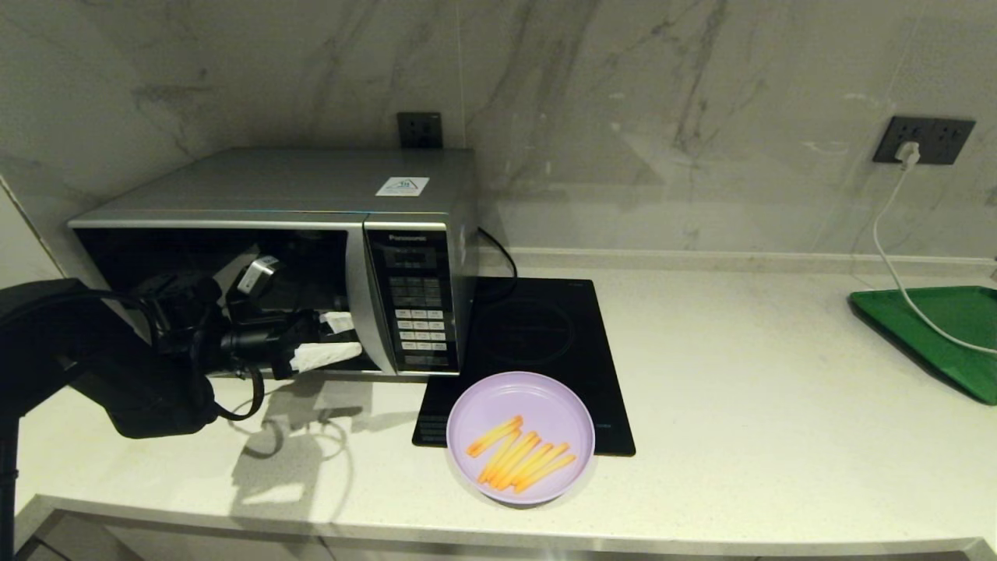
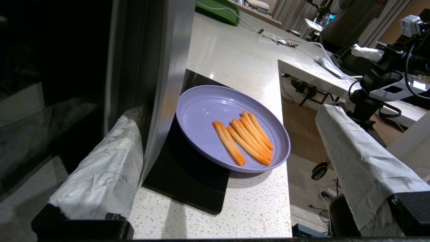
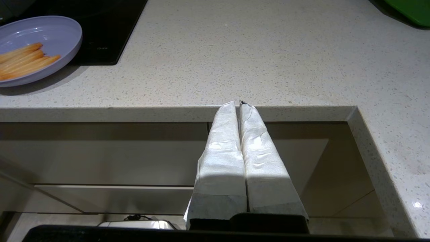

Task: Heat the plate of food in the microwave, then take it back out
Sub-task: Open the microwave oven

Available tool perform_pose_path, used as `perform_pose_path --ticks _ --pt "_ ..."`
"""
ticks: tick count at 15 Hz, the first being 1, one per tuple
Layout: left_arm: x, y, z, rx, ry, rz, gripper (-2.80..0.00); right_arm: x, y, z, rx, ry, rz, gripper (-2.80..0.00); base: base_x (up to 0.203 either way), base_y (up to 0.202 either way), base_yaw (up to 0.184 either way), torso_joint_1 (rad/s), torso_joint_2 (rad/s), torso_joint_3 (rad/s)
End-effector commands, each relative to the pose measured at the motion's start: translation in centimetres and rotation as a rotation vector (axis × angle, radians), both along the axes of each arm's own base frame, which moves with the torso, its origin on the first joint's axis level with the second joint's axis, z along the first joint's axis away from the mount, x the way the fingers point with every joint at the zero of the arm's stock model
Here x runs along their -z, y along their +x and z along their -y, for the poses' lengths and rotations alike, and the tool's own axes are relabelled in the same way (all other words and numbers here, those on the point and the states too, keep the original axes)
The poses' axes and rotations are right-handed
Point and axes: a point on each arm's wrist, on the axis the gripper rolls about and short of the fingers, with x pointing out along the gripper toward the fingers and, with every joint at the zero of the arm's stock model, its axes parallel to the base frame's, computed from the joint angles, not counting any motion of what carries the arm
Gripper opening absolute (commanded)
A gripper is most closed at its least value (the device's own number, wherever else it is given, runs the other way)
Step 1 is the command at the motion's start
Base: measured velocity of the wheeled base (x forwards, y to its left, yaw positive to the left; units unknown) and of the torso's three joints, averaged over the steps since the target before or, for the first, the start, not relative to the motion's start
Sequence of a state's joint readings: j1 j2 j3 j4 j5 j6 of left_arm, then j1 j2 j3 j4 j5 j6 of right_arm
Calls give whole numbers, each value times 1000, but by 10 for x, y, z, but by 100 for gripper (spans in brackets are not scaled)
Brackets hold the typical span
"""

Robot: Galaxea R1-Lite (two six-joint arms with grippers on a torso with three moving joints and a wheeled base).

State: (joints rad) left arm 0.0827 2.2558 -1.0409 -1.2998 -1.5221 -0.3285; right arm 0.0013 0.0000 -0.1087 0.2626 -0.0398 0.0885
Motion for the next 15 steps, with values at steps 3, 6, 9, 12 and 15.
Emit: perform_pose_path --ticks 3,6,9,12,15 --pt "0 3 2 14 0 -3 0 0 0 0 1 0 -1 -280 0 0 0 0 0 0" --pt "1 3 2 13 -5 -44 0 0 0 0 0 0 -1 -280 0 0 0 0 0 0" --pt "0 3 2 13 -5 -45 0 0 0 0 0 0 -1 -280 0 0 0 0 0 0" --pt "-3 -3 1 10 -6 -53 0 0 0 0 0 0 -1 -280 0 0 0 0 0 0" --pt "4 -26 -3 -6 -18 -160 0 0 0 0 0 0 -1 -280 0 0 0 0 0 0"
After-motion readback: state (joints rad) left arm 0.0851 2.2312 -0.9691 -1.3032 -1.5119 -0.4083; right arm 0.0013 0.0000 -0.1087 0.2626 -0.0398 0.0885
